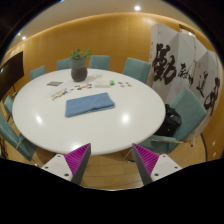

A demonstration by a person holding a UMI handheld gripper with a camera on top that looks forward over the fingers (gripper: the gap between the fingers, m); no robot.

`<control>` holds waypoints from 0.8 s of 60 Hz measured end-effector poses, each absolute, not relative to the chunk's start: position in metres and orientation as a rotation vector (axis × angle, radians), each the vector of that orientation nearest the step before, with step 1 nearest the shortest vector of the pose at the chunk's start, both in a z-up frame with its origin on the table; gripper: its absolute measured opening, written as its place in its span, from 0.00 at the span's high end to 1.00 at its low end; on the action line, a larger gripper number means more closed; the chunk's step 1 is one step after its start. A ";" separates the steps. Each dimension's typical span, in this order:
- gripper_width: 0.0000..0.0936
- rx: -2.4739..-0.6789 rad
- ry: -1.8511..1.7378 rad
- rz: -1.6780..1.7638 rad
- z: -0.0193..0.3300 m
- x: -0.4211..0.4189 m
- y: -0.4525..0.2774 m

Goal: Fold towel

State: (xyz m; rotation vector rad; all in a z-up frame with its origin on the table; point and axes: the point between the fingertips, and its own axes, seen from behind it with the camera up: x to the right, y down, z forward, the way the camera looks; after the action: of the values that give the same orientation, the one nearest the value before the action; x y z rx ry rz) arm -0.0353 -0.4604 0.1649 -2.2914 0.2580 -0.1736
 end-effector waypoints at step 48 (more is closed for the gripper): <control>0.15 -2.293 -0.074 -0.067 -0.011 -0.247 -0.038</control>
State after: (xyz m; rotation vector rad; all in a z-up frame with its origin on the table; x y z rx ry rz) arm -0.2474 -0.0385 -0.0110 -2.2933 -0.0741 -0.0673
